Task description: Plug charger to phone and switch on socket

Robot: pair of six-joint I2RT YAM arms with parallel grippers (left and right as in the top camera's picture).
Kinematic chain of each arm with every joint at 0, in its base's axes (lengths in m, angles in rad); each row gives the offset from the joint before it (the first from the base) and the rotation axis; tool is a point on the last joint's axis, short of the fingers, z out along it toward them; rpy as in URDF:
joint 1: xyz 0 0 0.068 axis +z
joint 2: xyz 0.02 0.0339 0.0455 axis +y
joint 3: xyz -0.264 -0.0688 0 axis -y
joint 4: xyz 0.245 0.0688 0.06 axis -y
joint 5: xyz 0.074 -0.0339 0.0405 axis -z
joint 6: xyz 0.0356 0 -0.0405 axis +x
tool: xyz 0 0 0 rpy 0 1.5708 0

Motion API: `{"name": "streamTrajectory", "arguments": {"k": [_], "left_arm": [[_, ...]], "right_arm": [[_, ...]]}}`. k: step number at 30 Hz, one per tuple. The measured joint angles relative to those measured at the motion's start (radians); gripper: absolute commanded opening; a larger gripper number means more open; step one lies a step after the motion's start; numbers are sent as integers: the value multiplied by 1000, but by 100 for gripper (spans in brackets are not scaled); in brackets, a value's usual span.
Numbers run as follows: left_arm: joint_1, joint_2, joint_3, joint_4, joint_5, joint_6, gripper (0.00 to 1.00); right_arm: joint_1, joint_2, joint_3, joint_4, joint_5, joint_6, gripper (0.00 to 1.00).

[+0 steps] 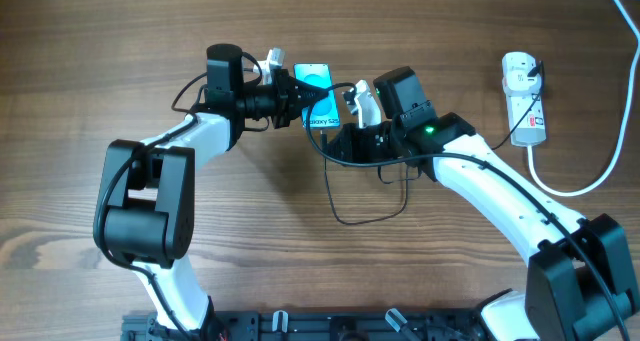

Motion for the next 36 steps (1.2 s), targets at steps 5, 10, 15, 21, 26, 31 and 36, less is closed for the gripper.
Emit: {"name": "streamTrajectory", "arguments": {"k": [5,10,15,21,26,31,36], "left_arm": [[0,0,0,0,0,-11,4],[0,0,0,0,0,-15,4],[0,0,0,0,0,-16,4],[0,0,0,0,0,-18,4],[0,0,0,0,0,-18,4],[0,0,0,0,0,-18,4],[0,0,0,0,0,-18,4]], "right_arm": [[0,0,0,0,0,0,5],[0,0,0,5,0,0,5],[0,0,0,8,0,7,5],[0,0,0,12,0,11,5],[0,0,0,16,0,14,5],[0,0,0,16,0,15,5],[0,0,0,11,0,15,5]]}}
